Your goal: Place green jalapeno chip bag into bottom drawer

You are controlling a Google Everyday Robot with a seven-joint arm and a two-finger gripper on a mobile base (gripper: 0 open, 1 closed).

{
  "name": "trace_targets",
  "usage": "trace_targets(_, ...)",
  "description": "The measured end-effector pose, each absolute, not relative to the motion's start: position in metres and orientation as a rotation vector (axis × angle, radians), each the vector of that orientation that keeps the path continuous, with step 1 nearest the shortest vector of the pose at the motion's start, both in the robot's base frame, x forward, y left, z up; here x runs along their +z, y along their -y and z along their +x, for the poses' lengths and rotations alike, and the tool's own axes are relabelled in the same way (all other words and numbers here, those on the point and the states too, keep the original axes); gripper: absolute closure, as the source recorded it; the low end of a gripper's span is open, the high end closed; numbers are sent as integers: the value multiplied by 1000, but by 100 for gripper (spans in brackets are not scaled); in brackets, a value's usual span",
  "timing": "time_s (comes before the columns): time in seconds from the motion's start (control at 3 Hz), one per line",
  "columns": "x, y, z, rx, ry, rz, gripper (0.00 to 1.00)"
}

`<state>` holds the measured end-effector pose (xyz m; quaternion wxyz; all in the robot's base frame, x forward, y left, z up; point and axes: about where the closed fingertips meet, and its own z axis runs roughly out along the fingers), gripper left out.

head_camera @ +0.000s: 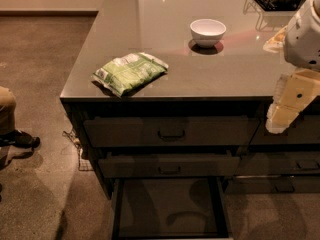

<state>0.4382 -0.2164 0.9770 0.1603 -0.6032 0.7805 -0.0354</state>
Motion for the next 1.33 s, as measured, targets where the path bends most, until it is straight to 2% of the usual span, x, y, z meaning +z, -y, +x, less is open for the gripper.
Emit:
trace_targets(0.67,991,202,459,-110,-2092,-1720,0)
trace_targets(1.33,1052,126,530,-72,-1687,-1795,0)
